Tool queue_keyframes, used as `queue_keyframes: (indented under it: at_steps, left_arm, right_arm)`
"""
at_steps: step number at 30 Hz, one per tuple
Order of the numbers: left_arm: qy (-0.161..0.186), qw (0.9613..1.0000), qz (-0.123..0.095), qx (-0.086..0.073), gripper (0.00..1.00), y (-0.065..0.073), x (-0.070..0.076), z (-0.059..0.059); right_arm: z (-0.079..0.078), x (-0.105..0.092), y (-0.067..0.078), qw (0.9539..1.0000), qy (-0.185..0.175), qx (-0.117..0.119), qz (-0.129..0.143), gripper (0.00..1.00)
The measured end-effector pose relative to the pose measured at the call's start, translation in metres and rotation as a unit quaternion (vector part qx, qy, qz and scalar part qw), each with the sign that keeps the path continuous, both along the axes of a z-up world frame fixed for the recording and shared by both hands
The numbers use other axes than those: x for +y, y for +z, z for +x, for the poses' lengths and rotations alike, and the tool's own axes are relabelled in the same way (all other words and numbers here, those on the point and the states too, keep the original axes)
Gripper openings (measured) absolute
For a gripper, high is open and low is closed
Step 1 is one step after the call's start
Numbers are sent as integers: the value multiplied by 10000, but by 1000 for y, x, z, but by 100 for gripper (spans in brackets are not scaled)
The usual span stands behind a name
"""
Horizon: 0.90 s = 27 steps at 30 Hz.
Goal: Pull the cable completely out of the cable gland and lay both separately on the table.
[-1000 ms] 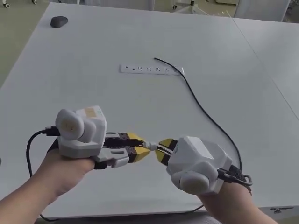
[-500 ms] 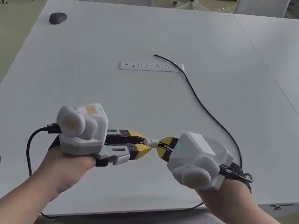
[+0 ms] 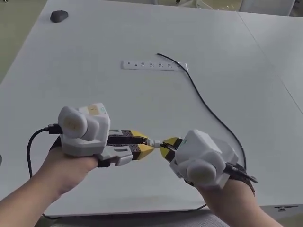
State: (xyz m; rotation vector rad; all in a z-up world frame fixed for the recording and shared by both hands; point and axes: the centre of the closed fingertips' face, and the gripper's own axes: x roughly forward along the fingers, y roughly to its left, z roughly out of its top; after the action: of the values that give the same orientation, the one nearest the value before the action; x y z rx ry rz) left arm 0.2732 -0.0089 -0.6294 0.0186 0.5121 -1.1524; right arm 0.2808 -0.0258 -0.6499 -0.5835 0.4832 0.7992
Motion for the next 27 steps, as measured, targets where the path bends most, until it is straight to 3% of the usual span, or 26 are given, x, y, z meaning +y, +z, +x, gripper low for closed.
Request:
queue_keyframes:
  at_steps: [5, 12, 14, 19, 21, 22, 23, 25, 26, 27]
  left_arm:
    - [40, 10000, -30, -18, 15, 1, 0, 1]
    - [57, 10000, -14, -21, 15, 2, 3, 2]
    - [65, 10000, -12, -13, 15, 1, 3, 2]
    - [71, 10000, -8, -28, 15, 1, 4, 1]
    - [64, 10000, 1, -36, 15, 1, 4, 1]
    - [56, 10000, 16, -47, 15, 1, 3, 1]
    - [48, 10000, 34, -62, 15, 0, 2, 1]
    - [45, 9999, 47, -87, 15, 0, 2, 1]
    - [59, 9999, 35, -80, 15, 1, 2, 2]
    - [68, 9999, 39, -91, 15, 1, 2, 2]
  right_arm:
    - [2, -4, 0, 9998, -141, 62, 80, 0]
    - [5, -20, -11, 9985, -454, 279, 148, 0]
    - [6, -24, -14, 9965, -637, 419, 336, 0]
    - [9, -37, -26, 9926, -927, 651, 434, 0]
    - [8, -40, -32, 9861, -1187, 919, 708, 0]
    - [9, -40, -34, 9781, -1404, 1156, 1016, 0]
    - [10, -41, -34, 9751, -1477, 1224, 1111, 0]
    - [14, -48, -40, 9742, -1594, 1262, 980, 0]
    - [13, -47, -42, 9670, -1729, 1450, 1180, 0]
    - [13, -48, -43, 9631, -1816, 1523, 1275, 0]
